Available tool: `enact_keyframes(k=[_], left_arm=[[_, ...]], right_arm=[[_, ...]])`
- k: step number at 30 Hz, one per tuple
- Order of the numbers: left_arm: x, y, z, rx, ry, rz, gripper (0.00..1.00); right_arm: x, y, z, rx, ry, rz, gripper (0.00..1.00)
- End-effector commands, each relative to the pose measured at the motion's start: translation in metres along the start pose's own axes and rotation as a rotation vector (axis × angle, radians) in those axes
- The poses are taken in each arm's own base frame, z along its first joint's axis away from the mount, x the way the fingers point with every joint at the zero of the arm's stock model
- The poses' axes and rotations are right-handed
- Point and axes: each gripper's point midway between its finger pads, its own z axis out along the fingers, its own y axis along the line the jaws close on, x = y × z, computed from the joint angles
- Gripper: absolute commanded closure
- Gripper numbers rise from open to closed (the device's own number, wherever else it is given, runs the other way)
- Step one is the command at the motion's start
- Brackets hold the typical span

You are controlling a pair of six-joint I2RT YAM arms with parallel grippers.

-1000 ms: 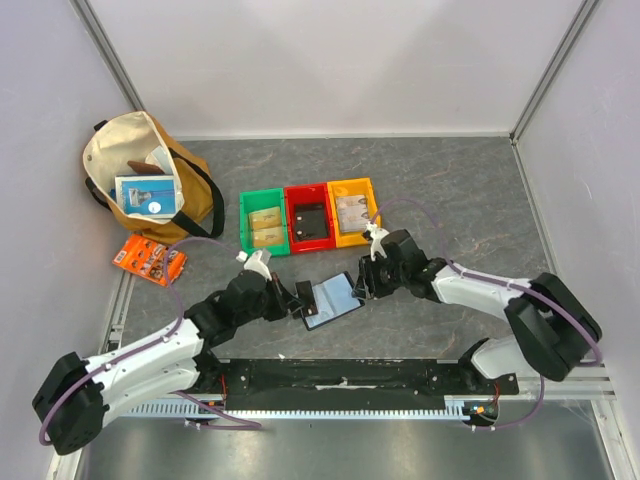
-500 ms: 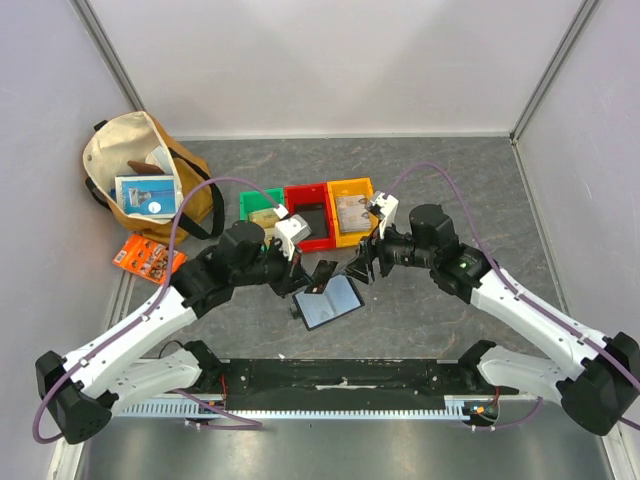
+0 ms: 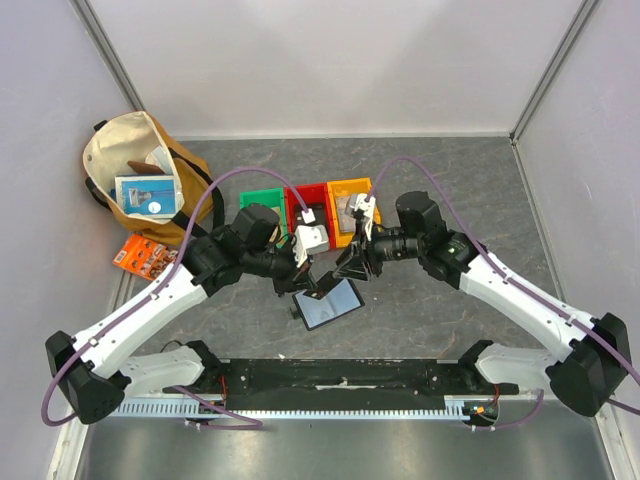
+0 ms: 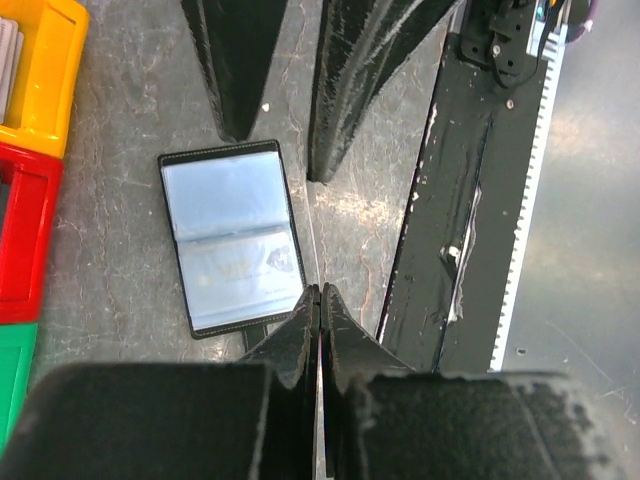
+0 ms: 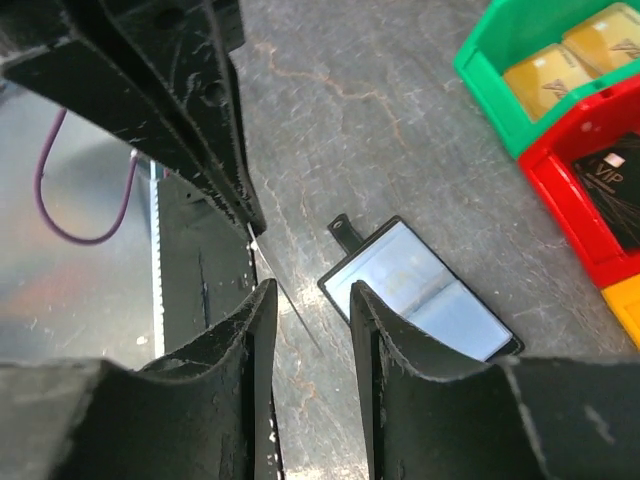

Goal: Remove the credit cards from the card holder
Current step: Place the credit card in the storage box.

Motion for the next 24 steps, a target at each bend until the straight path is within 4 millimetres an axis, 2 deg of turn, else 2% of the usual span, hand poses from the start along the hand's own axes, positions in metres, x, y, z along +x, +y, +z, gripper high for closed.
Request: enact_keyframes(k=[1,3,9,11,14,15,19,21,24], left_arm=[[-0.009,-0.004,-0.005,0.038,-0.008,0.089,0.98],[-0.009,-0.004,-0.006,0.039,-0.009,0.093,0.98],[-0.005,-0.001,-0.001,0.033,0.000,0.093,0.98],[-0.004,-0.001,0.000,0.036,0.000,0.092,0.98],[-0.004,0.004,0.000,0.001,-0.007,0.091,0.97],[-0.003,0.008,0.001,-0.022,-0.011,0.088,0.94],[-0.005,0.029,-0.003,-0.148,-0.036,0.058,0.68],[-0.008,0.050,-0.010,-0.268,-0.068,0.031,0.53],[-0.007,0.104,-0.040,-0.605,-0.130,-0.061,0.32]], right_arm=[[-0.005,0.018,0.004,-0.108,0.014,-0.056,0.63],[-0.001,0.022,0.005,-0.142,0.027,-0.045,0.67],[0.005,0.037,0.008,-0.232,0.047,-0.050,0.69],[0.007,0.035,0.009,-0.223,0.052,-0.047,0.79],[0.007,0.030,0.010,-0.200,0.055,-0.044,1.00],[0.006,0.027,0.012,-0.180,0.055,-0.042,1.00],[0.007,0.000,0.019,-0.058,0.073,0.007,1.00],[0.003,-0.016,0.023,0.010,0.073,0.048,1.00],[-0.002,-0.046,0.031,0.146,0.074,0.127,1.00]])
